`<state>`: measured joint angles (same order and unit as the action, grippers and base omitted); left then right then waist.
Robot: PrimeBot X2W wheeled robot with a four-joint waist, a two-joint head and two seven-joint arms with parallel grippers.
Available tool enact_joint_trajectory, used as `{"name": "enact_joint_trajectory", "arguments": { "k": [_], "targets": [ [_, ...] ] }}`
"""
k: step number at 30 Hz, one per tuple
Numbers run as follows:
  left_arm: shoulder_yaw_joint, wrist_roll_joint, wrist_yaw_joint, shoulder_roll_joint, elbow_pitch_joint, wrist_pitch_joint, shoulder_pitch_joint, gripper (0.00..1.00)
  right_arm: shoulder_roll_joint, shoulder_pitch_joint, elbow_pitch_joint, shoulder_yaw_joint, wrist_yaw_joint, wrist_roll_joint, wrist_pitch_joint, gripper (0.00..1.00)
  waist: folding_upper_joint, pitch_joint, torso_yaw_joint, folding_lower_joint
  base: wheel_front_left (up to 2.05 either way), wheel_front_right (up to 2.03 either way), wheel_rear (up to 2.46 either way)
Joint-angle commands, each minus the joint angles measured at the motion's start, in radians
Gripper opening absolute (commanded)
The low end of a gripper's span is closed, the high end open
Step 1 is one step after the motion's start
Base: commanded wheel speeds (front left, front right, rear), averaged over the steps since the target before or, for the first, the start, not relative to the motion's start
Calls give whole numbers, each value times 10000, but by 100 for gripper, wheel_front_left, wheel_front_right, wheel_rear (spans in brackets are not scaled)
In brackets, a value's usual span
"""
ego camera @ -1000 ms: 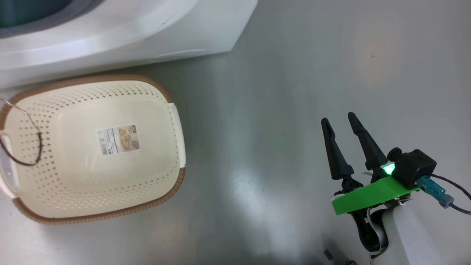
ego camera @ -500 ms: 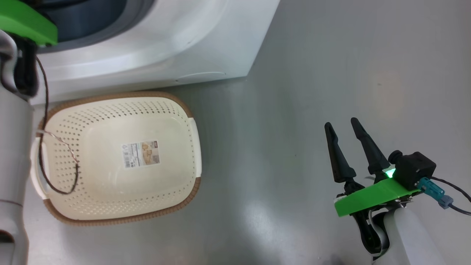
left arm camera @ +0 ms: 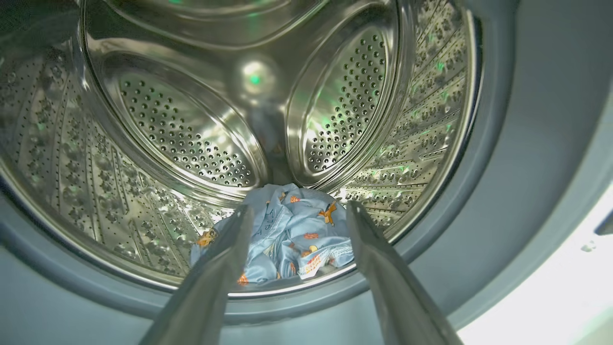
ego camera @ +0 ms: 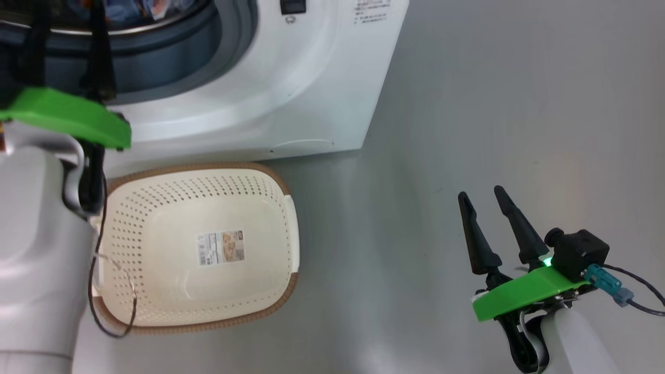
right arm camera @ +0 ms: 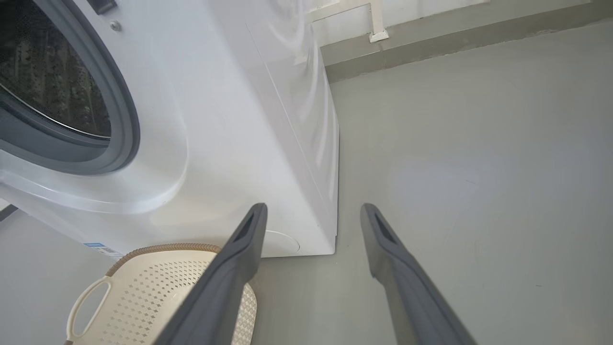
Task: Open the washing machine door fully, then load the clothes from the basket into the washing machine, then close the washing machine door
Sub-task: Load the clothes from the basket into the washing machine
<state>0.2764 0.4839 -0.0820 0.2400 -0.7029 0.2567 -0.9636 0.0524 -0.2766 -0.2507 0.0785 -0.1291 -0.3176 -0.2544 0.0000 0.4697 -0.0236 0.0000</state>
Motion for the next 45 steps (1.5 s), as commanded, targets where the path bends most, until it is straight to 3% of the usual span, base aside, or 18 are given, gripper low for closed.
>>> {"name": "enact_joint_trajectory", "arguments": {
  "k": [1,16,22,35,45],
  "targets": [
    [-330,-164,162,424,458,50,353,100,-22,281,161,227,-16,74,-74,100,0,-463,118,0,0,0,0],
    [-1654,-1057,555,131,3425,51,4581,100,-22,1027,-53,176,-16,123,-74,100,0,-2170,357,0,0,0,0],
    [-2319,-1398,683,-251,4529,51,6180,100,-22,1283,-86,220,-16,126,-74,100,0,-2725,350,0,0,0,0],
    [-3592,-2250,827,-1147,6057,51,9090,100,-22,1631,-141,392,-16,500,-74,100,0,-3746,90,0,0,0,0],
    [-3883,-2666,666,-1650,6381,51,10480,100,-22,1860,-131,367,-16,487,-74,100,0,-4254,117,0,0,0,0]
  ]
}}
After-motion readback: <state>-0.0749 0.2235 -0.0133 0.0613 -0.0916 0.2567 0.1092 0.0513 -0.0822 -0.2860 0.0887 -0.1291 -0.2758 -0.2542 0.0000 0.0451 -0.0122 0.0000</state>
